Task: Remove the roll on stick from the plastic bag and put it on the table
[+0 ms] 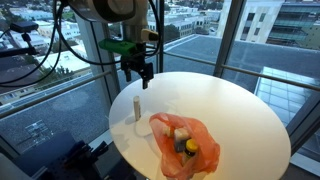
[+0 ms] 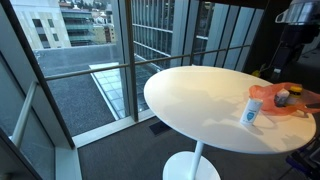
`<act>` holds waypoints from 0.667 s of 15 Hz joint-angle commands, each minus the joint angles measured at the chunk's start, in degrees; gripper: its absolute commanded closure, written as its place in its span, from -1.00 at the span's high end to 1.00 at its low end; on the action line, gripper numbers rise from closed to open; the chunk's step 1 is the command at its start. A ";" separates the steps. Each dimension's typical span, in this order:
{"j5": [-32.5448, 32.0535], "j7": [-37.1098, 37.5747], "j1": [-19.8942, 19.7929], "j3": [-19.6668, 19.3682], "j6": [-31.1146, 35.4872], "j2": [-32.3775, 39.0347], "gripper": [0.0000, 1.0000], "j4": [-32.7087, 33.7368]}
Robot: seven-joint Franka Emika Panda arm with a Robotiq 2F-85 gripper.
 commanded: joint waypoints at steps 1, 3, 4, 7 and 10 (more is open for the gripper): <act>-0.61 2.21 -0.96 -0.49 -6.26 -6.69 1.00 -0.96; -0.71 2.44 -1.36 -0.64 -8.66 -9.56 1.00 -0.84; -0.76 2.59 -1.52 -0.69 -9.56 -10.76 1.00 -0.75; -1.22 2.63 -1.93 -0.61 -11.02 -13.49 1.00 -0.80; -0.16 1.33 -1.33 -0.87 -10.27 -11.73 1.00 0.06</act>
